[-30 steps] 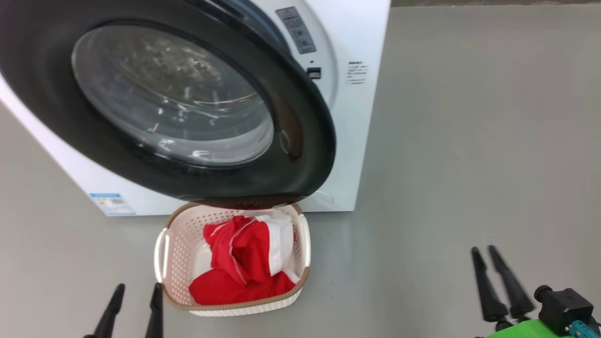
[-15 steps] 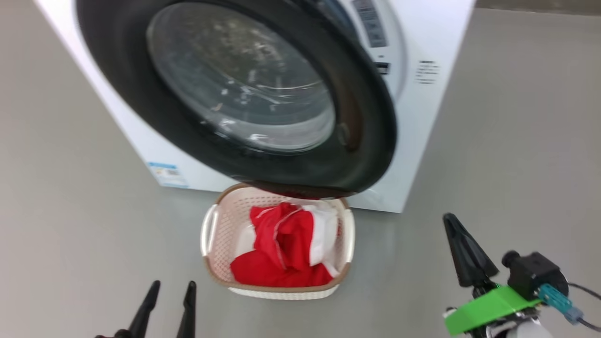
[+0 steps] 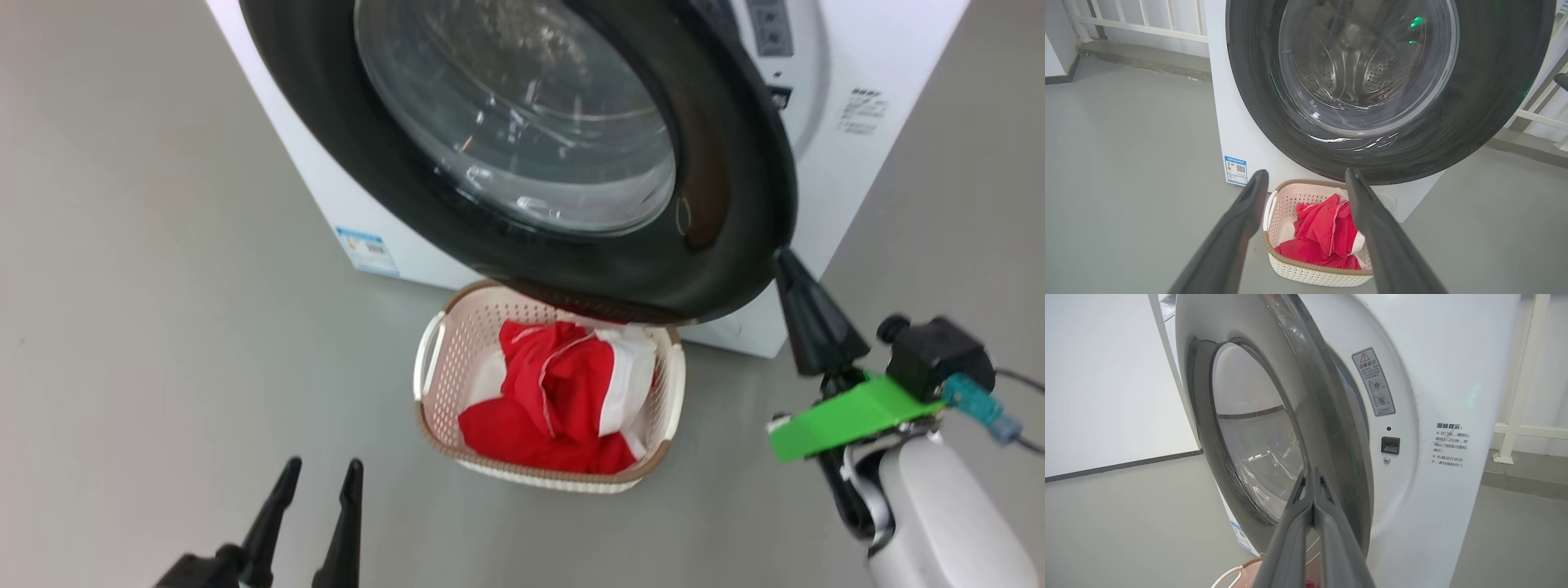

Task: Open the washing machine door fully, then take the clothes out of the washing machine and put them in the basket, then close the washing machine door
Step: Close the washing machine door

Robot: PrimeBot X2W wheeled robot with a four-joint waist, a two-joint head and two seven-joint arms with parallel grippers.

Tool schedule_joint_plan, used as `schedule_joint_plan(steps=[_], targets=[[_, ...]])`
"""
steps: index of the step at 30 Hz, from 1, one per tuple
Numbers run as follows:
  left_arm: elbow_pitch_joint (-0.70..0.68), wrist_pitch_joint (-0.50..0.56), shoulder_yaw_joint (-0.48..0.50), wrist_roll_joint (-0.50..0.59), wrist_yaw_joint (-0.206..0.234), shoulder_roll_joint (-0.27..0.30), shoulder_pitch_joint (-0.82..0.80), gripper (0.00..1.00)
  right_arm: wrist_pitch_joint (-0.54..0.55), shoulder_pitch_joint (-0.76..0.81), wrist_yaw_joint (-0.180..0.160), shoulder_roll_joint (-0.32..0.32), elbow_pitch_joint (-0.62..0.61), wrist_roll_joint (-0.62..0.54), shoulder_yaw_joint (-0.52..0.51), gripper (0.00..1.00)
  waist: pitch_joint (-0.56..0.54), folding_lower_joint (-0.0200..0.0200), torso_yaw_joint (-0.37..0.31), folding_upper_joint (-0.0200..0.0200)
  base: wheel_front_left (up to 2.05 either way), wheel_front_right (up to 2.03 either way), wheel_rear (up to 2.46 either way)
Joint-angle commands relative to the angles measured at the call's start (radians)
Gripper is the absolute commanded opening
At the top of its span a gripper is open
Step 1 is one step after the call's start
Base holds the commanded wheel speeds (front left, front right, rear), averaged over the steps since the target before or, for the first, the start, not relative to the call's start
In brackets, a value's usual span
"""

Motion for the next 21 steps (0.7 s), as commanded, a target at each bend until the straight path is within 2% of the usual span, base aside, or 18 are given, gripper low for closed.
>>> schedule_joint_plan(steps=[1, 21], targets=[[-0.024, -0.012, 0.028, -0.011, -0.006, 0.004, -0.046, 1.0, -0.006, -0.048, 0.007, -0.001, -0.015, 0.002, 0.008, 0.0, 0.048, 0.0, 0.026, -0.0001, 0.0, 0.0, 0.0], [-0.036, -0.012, -0.046, -0.078, -0.006, 0.002, -0.21, 1.0, -0.006, -0.29, 0.007, -0.032, -0.016, -0.04, -0.091, 0.0, 0.279, 0.0, 0.067, -0.0001, 0.0, 0.0, 0.0]])
